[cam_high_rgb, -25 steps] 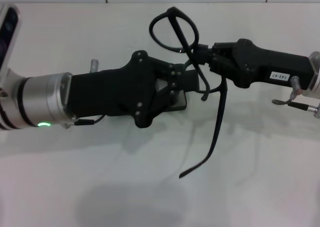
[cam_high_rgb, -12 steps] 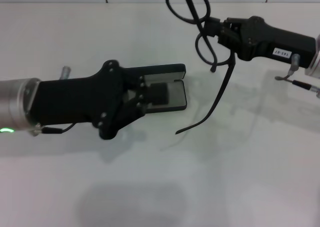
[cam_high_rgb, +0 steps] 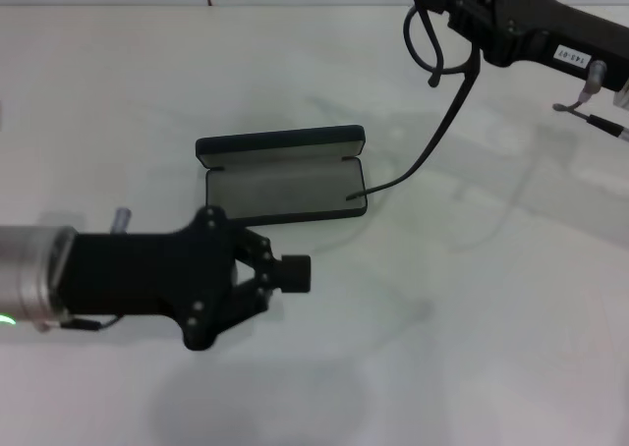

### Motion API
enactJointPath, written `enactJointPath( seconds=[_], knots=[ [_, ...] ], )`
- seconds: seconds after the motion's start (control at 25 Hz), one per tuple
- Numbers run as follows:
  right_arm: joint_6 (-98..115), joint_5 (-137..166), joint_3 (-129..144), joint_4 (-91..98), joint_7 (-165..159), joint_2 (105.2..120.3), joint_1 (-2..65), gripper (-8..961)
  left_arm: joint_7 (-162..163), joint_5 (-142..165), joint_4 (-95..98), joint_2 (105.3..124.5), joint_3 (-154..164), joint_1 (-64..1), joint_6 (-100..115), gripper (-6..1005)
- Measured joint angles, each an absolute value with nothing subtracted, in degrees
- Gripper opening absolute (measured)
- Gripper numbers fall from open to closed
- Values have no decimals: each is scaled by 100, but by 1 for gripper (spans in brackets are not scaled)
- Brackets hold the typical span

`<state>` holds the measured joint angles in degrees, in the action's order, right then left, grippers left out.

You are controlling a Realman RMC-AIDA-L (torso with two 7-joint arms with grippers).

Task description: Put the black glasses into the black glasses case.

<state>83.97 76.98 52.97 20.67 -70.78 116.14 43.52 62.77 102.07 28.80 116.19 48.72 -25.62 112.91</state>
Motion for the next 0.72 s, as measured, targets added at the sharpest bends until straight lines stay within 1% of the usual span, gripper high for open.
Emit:
enactJointPath(
  seconds=[0.16, 0.36, 0.72],
  knots=[
    [8473, 7478, 5340, 2010, -7131, 11620, 4366, 74, 6266, 10324, 2845, 11774, 4869, -2429, 10726, 0],
    [8607, 7251, 5370, 1752, -7264, 11619, 4462, 74, 6117, 10329, 2620, 11951, 4875, -2467, 10141, 0],
    [8718, 6919, 5797, 1504, -7412, 11619, 4578, 73, 5935, 10142, 2187, 11984, 4874, -2848, 10082, 0]
  ],
)
